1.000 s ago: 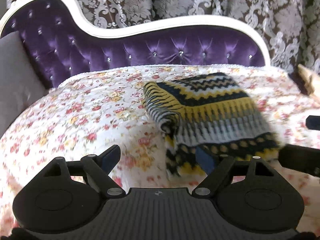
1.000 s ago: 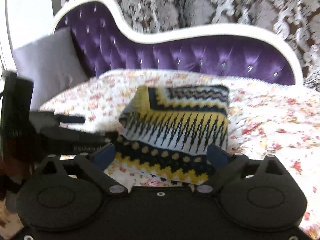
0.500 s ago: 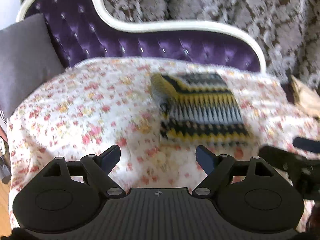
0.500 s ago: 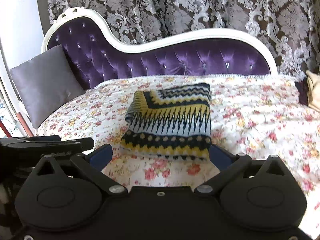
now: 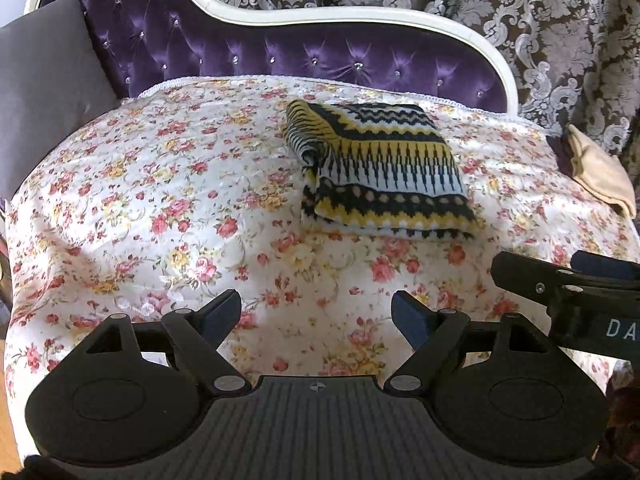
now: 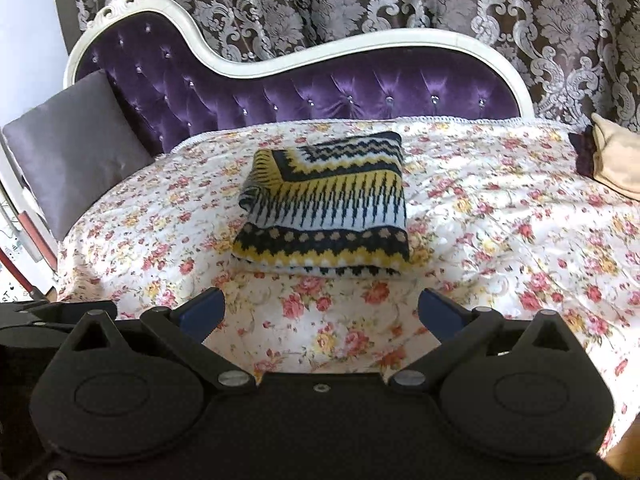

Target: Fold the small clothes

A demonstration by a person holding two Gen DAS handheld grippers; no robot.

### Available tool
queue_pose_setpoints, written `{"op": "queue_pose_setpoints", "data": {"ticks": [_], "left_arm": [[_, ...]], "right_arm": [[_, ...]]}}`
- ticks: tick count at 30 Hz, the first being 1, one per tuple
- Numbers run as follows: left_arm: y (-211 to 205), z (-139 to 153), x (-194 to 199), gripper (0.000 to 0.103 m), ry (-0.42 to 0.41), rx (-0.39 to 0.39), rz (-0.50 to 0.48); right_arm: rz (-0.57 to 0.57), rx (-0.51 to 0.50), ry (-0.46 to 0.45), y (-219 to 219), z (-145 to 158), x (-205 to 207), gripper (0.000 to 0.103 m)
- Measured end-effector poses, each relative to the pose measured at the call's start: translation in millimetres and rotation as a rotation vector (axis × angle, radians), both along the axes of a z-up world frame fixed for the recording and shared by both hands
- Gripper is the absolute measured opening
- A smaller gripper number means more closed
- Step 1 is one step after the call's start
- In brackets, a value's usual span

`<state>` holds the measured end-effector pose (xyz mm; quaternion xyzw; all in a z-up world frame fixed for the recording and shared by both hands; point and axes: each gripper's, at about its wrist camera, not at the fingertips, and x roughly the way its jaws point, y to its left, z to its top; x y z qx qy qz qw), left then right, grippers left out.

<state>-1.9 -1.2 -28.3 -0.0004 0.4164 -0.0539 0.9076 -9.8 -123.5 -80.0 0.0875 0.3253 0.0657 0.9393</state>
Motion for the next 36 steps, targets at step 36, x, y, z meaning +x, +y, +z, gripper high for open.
{"op": "queue_pose_setpoints", "data": {"ticks": [36], "left_arm": [[-1.8, -1.1, 0.2, 0.082, 0.026, 0.023, -0.009]], "right_arm": [[-0.025, -0.046, -0.004, 2.6, 1.6, -2.2, 0.102]]}}
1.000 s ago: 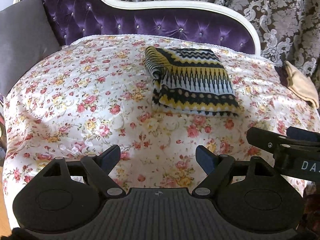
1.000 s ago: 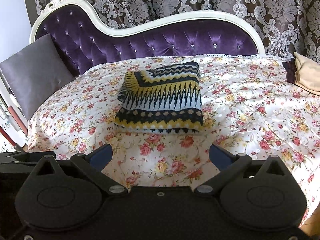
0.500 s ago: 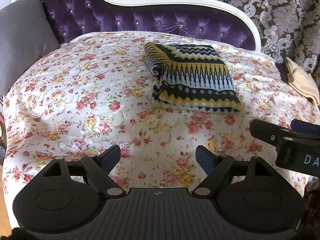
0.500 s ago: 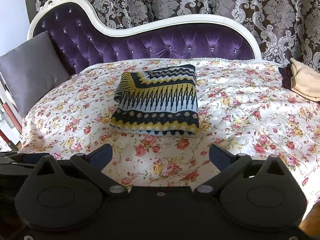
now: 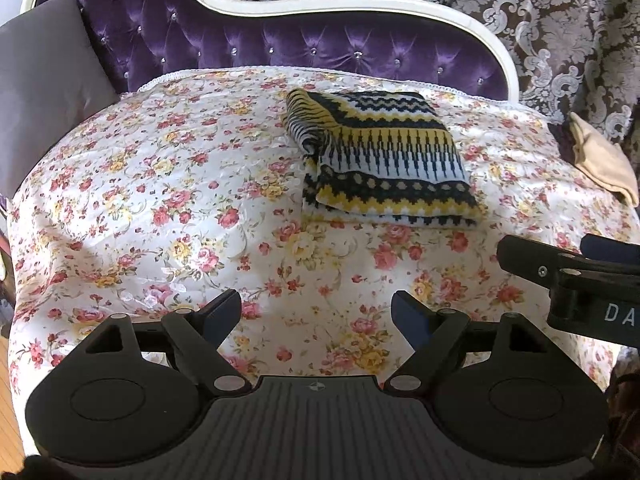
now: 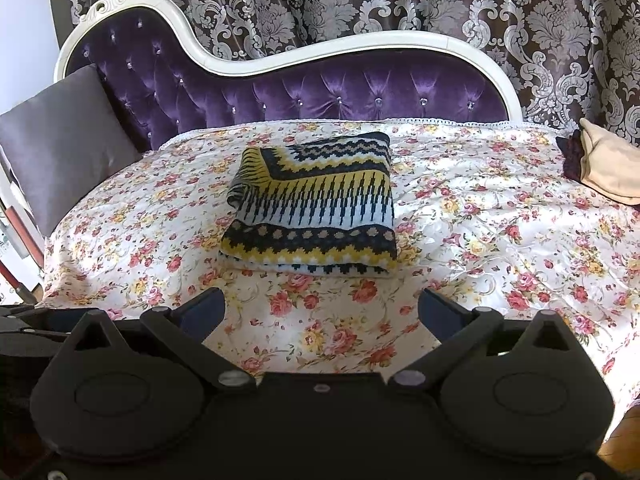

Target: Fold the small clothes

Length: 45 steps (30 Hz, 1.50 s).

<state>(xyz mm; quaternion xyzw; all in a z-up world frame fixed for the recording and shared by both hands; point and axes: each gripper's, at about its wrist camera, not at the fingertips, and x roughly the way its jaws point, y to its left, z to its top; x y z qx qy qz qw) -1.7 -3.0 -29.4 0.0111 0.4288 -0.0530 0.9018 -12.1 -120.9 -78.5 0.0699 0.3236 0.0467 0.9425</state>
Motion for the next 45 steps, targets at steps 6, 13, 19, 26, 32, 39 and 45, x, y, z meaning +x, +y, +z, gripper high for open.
{"op": "queue_pose_setpoints", "data": {"ticks": [6, 13, 19, 26, 32, 39, 45], "left_arm": [[0, 2, 0, 0.082, -0.011, 0.011, -0.003], [0, 5, 0, 0.082, -0.025, 0.022, 0.005], [1, 8, 1, 0.082, -0.037, 0.031, 0.01], [2, 11, 0, 0.082, -0.05, 0.039, 0.013], [3, 12, -1, 0.082, -0.065, 0.041, 0.023], [8, 15, -2, 0.082, -0.109, 0.047, 0.04], [11, 14, -2, 0.082, -0.127, 0.047, 0.047]], "right_arm": [[-0.005, -0.005, 0.0, -1, 0, 1, 0.102], [-0.022, -0.026, -0.003, -1, 0, 2, 0.102], [-0.04, -0.046, -0.012, -2, 1, 0, 0.102], [-0.077, -0.06, 0.01, -4, 0, 2, 0.102], [-0.097, -0.083, 0.019, -2, -1, 0, 0.102], [-0.085, -0.088, 0.02, -2, -3, 0, 0.102], [-0.053, -0.069, 0.017, 0, -5, 1, 0.102]]}}
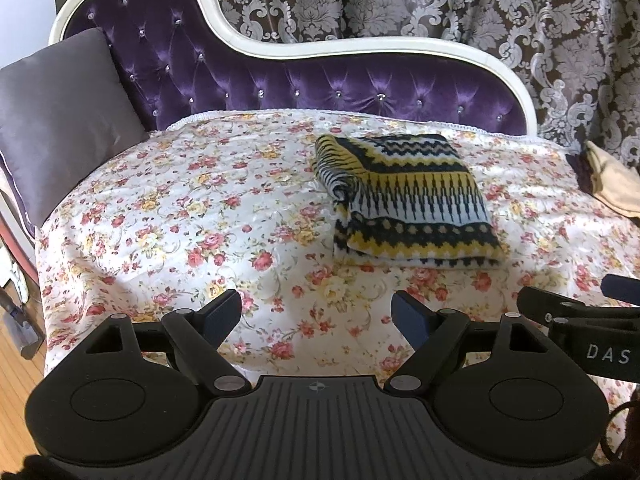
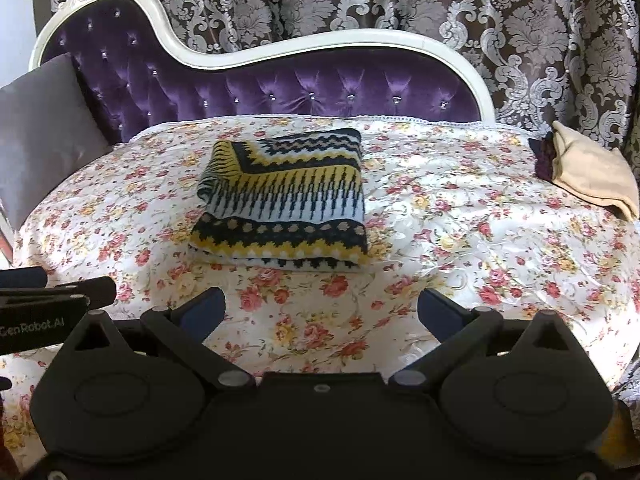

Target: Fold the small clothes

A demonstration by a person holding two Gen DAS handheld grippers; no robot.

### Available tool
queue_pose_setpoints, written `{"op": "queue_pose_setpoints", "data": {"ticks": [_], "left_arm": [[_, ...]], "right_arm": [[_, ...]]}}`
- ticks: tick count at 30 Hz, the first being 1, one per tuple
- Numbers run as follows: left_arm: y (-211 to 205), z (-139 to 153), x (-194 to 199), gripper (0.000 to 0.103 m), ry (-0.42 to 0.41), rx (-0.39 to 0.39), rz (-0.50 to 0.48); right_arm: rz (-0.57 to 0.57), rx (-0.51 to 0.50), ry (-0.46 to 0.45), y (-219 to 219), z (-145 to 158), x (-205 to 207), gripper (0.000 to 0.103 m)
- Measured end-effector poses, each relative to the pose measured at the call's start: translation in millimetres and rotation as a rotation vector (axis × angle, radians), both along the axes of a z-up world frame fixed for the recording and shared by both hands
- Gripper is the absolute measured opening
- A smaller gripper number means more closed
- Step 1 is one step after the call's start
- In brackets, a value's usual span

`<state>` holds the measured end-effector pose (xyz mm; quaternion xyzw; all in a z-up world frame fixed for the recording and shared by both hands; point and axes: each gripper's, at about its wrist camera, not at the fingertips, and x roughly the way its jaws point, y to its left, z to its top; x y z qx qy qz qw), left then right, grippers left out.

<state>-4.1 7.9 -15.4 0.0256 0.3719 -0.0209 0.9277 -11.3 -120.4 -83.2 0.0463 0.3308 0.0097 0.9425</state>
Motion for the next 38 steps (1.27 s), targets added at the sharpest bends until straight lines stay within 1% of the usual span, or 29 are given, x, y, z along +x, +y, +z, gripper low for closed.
{"op": "queue_pose_setpoints", "data": {"ticks": [12, 38], "left_arm": [[-3, -6, 8, 0.082, 0.025, 0.012, -0.017], [-4, -11, 26, 0.082, 0.055, 0.0, -0.025]], "right_arm": [[0.007, 0.01, 0.024, 1, -4, 10, 0.102], [0.028, 0.014, 0.049, 4, -6, 29, 0.102]]}}
